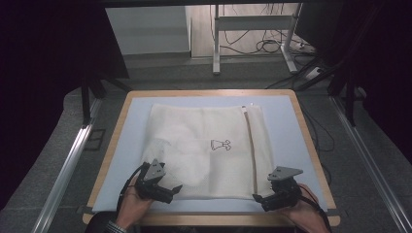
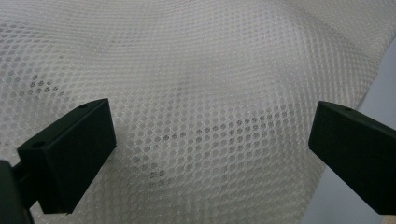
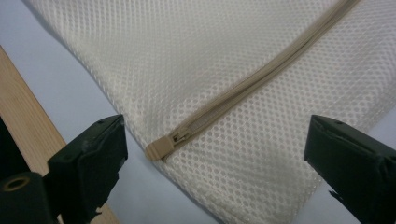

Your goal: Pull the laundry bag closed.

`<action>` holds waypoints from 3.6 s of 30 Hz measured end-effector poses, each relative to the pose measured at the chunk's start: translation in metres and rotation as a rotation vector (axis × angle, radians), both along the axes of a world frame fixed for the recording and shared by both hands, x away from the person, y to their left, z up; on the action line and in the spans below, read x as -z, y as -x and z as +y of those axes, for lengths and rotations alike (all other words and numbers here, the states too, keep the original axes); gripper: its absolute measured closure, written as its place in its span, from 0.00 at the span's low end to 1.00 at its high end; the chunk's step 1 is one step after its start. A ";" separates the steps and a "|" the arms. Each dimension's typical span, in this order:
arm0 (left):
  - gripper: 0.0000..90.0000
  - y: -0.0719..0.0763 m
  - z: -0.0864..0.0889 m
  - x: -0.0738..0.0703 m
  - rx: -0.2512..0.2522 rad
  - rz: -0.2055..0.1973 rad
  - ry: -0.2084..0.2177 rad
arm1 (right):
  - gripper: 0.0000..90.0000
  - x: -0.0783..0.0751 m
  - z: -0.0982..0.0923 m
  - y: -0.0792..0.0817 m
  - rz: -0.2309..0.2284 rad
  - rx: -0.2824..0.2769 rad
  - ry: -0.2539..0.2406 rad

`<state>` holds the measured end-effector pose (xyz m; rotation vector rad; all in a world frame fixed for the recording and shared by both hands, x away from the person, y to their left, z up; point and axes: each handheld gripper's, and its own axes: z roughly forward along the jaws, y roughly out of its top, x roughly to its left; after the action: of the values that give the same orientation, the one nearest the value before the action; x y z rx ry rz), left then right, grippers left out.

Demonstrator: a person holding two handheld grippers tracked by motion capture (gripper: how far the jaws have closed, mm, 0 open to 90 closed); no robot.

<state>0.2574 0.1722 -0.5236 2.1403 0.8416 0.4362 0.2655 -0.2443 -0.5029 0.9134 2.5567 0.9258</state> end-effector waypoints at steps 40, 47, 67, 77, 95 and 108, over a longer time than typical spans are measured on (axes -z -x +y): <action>0.01 0.001 -0.002 0.000 -0.001 0.008 -0.009 | 0.91 -0.005 0.020 0.016 -0.133 -0.191 0.202; 0.01 0.000 -0.004 -0.003 -0.013 0.027 0.015 | 0.94 -0.004 0.018 0.013 -0.109 -0.186 0.196; 0.20 0.004 -0.047 -0.012 0.107 0.057 0.016 | 0.95 -0.004 0.017 0.012 -0.110 -0.170 0.202; 0.39 0.003 -0.065 -0.015 0.170 0.058 0.044 | 0.94 -0.003 0.017 0.013 -0.115 -0.176 0.211; 0.70 0.000 -0.092 -0.015 0.229 0.063 0.046 | 0.94 -0.002 0.018 0.011 -0.110 -0.168 0.202; 0.92 -0.002 -0.116 -0.014 0.298 0.079 0.054 | 0.93 -0.002 0.018 0.012 -0.112 -0.158 0.207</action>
<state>0.2595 0.0566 -0.5097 2.1982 0.5564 0.1744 0.2534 -0.2262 -0.5012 0.5924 2.5955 0.7129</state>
